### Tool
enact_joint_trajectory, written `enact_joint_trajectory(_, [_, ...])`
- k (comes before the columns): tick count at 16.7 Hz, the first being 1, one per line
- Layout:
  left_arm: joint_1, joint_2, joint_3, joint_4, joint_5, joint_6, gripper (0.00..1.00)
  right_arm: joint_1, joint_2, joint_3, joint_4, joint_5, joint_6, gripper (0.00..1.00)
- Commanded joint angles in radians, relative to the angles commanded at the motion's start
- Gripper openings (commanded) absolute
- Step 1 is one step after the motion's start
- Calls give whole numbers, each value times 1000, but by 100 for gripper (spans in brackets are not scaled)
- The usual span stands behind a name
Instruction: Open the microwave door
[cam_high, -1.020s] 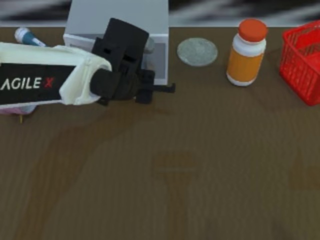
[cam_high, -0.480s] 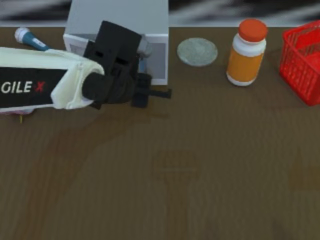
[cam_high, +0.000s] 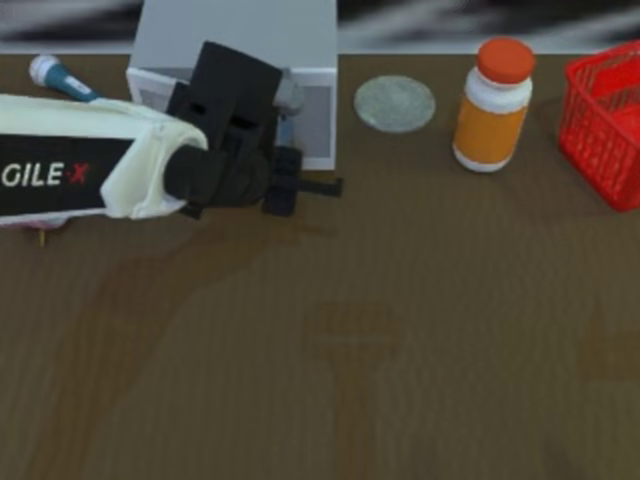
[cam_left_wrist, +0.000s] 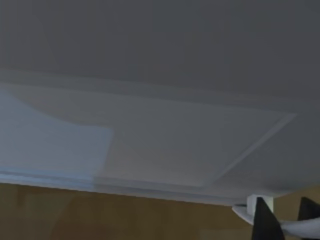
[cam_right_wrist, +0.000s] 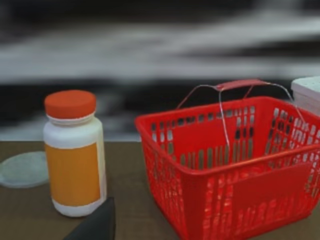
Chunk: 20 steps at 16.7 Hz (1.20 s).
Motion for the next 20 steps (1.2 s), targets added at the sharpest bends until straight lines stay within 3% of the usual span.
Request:
enact_joint_trajectory(14, [0, 0, 0, 0, 0, 0, 0, 0, 0, 0, 0, 0, 0, 100])
enact_joint_trajectory(20, [10, -24, -28, 14, 35, 37, 0, 0, 0, 0, 0, 0, 0, 100])
